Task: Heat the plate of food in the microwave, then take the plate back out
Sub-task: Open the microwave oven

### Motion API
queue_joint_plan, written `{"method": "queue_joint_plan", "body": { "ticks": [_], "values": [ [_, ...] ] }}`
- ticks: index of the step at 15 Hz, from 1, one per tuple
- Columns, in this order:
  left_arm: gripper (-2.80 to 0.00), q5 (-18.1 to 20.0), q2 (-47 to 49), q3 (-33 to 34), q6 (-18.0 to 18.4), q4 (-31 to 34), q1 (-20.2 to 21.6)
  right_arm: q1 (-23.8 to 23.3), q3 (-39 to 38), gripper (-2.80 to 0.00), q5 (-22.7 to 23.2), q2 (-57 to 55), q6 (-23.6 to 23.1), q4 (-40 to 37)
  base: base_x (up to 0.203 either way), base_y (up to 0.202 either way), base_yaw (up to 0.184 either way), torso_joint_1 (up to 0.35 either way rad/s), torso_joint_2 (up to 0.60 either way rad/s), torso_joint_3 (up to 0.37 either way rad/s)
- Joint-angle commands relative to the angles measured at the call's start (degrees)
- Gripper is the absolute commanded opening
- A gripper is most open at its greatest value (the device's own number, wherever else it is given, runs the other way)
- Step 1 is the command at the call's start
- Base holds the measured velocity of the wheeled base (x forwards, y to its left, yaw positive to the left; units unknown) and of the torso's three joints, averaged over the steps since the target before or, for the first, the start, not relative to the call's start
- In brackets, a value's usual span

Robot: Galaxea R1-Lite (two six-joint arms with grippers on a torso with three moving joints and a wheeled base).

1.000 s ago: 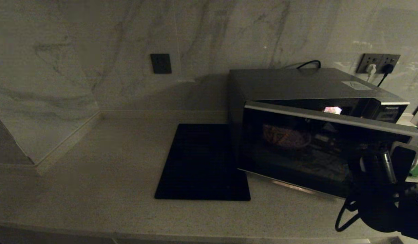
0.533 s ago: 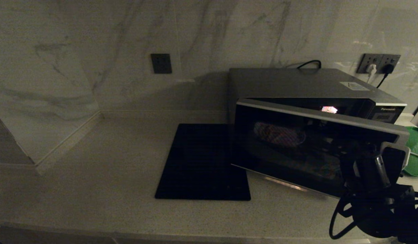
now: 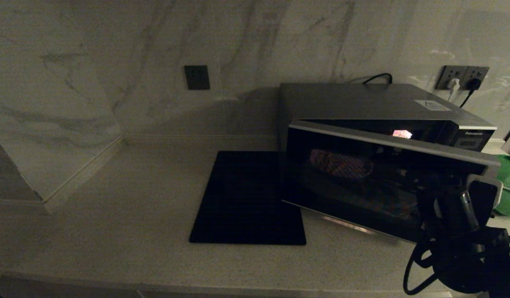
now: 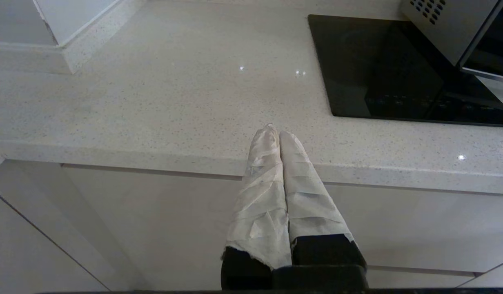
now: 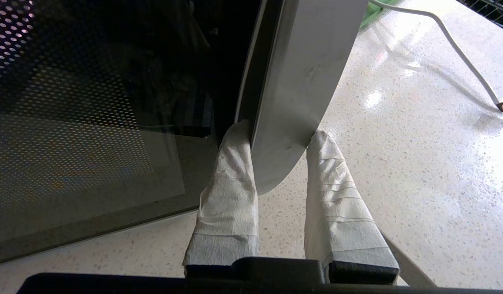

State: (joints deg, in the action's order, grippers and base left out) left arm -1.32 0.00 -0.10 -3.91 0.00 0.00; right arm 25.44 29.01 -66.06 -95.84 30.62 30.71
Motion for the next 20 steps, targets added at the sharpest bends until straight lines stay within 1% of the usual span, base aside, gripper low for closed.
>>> {"method": "queue_joint_plan", "body": {
  "ticks": [1, 6, 7, 12, 17, 18, 20],
  "values": [
    [-2.80, 0.00, 0.00, 0.01, -0.04, 0.00, 0.00, -0.04, -0.01, -2.80, -0.47, 0.04, 0.31, 0.23, 0.000, 0.000, 0.000, 0.000, 0.00, 0.000],
    [-2.80, 0.00, 0.00, 0.01, -0.04, 0.00, 0.00, -0.13, -0.59, -2.80, -0.47, -0.13, 0.31, 0.23, 0.000, 0.000, 0.000, 0.000, 0.00, 0.000],
    [-2.80, 0.00, 0.00, 0.01, -0.04, 0.00, 0.00, -0.13, -0.78, 0.00, -0.47, -0.13, 0.23, 0.23, 0.000, 0.000, 0.000, 0.000, 0.00, 0.000],
    [-2.80, 0.00, 0.00, 0.01, -0.04, 0.00, 0.00, 0.04, -1.93, 0.00, -0.47, 2.10, 0.14, 0.23, 0.000, 0.000, 0.000, 0.000, 0.00, 0.000],
    [-2.80, 0.00, 0.00, 0.01, -0.04, 0.00, 0.00, 0.26, -4.64, 0.00, -0.51, 10.13, -0.36, 0.06, 0.000, 0.000, 0.000, 0.000, 0.00, 0.000],
    [-2.80, 0.00, 0.00, 0.01, -0.04, 0.00, 0.00, 0.50, -4.81, 0.00, -0.39, 12.25, -0.72, 0.06, 0.000, 0.000, 0.000, 0.000, 0.00, 0.000],
    [-2.80, 0.00, 0.00, 0.01, -0.04, 0.00, 0.00, 1.72, -4.55, 0.00, 0.02, 16.80, -2.96, 0.02, 0.000, 0.000, 0.000, 0.000, 0.00, 0.000]
  ]
}}
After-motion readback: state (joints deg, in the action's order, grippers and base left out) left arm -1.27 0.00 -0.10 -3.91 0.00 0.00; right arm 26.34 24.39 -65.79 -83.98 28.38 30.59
